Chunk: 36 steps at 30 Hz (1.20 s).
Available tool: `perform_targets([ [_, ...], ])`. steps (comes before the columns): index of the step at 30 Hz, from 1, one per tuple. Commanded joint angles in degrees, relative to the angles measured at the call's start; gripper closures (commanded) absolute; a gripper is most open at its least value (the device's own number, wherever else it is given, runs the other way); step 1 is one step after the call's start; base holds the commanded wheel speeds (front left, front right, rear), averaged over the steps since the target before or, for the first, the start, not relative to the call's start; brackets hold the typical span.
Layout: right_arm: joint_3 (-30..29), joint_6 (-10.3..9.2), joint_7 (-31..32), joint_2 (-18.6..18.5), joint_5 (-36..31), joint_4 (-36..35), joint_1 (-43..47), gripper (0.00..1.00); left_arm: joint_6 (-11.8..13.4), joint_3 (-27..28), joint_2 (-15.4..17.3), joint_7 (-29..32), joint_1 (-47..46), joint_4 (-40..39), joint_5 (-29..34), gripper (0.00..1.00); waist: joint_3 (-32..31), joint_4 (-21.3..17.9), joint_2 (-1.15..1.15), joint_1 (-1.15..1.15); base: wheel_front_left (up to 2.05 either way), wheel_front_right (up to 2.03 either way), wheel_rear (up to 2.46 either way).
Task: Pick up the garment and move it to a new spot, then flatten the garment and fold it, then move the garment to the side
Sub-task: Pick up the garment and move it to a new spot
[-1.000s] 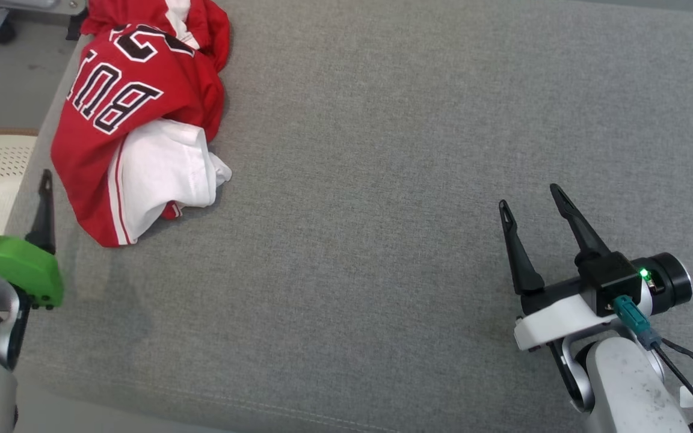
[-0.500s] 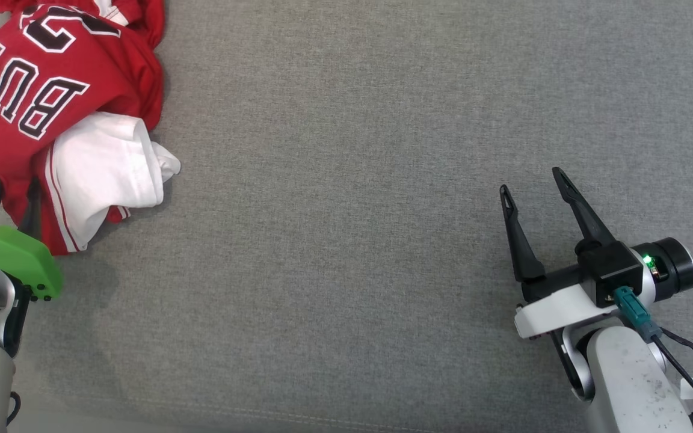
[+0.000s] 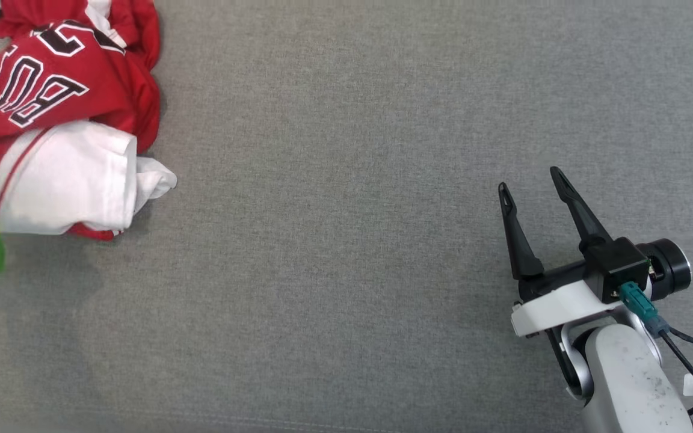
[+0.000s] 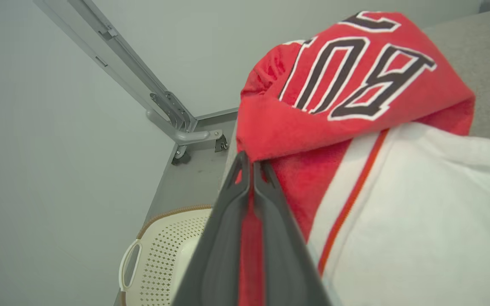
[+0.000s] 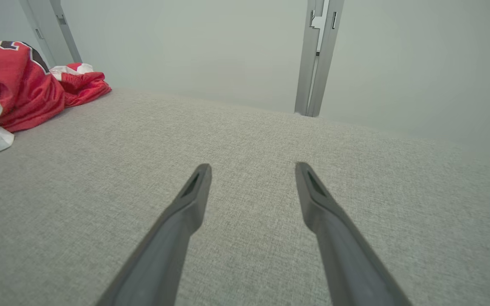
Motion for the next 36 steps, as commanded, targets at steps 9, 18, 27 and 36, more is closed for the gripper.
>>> perform_targets([
  [9,-1.00,-0.01,-0.18,-0.20,5.92,1.40,1.79,0.00,-0.25,-5.53,7.33,2.24,-6.49,-10.96,5.30,1.00,-11.11,-4.92,0.00,0.00,0.00,0.00,0.00],
  [18,-5.51,-0.01,-0.18,-0.19,8.33,1.90,4.97,0.00,-0.39,-15.94,10.52,9.83,-10.95,-30.85,3.40,1.00,-16.62,-13.14,0.00,0.00,0.00,0.00,0.00],
  [27,-9.36,-0.01,-0.18,-0.17,8.25,1.41,5.85,0.00,-0.24,-20.61,7.69,17.00,-15.16,-44.74,-2.53,1.00,-15.76,-21.81,0.00,0.00,0.00,0.00,0.00],
  [36,-8.83,-0.01,-0.18,-0.11,10.90,0.55,3.19,0.00,3.79,-21.24,-0.74,20.68,-12.65,-44.27,-8.54,1.00,-8.29,-27.01,0.00,0.00,0.00,0.00,0.00],
])
